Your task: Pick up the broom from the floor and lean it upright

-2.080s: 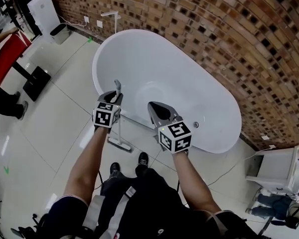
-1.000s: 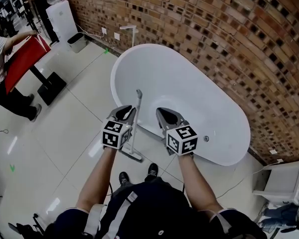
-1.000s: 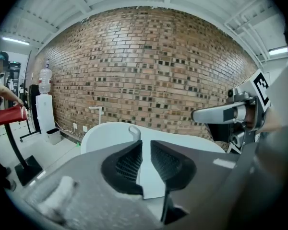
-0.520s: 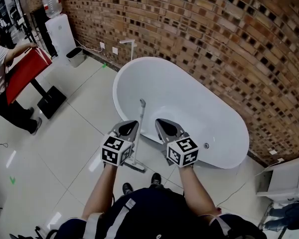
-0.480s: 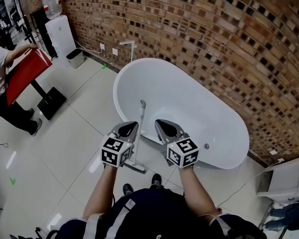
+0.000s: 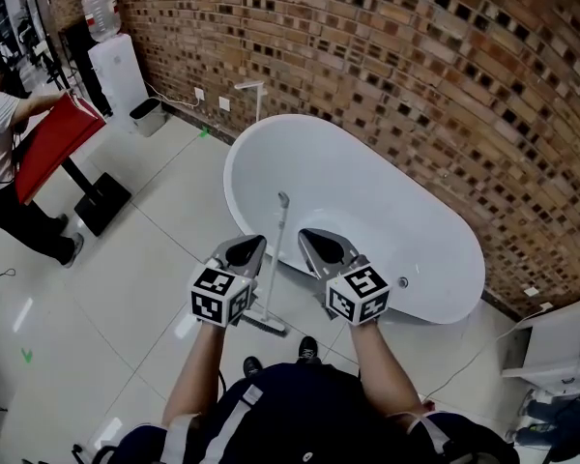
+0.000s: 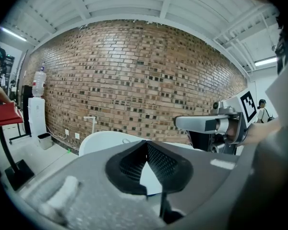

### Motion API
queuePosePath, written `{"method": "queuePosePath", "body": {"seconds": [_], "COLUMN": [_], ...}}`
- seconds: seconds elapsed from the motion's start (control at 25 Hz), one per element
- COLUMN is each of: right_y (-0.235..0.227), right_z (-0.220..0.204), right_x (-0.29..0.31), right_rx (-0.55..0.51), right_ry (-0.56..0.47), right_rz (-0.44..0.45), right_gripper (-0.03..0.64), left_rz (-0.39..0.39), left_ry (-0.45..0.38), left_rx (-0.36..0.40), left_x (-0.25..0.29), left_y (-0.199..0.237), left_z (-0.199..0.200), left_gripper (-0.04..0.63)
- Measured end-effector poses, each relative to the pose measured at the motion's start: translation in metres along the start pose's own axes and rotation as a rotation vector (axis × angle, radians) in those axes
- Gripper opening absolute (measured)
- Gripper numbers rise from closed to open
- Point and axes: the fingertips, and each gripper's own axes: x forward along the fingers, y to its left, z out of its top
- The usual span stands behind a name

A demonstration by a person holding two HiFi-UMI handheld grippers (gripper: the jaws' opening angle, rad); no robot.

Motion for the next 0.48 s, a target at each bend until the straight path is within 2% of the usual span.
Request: {"method": "queuePosePath", "body": {"seconds": [0.48], "right_y": [0.0056], "right_z": [0.0090], "right_x": [0.0030], "right_rx": [-0.010], "right_ry": [-0.013], "right_rz": [-0.003], "right_gripper": [0.000], "left_rz": [0.004], "left_ry": [-0.005], "left_rx": [0.011], "left_x": [-0.0074], "left_y": [0.0009], "left_z": [0.0061], "left_gripper": [0.002]}}
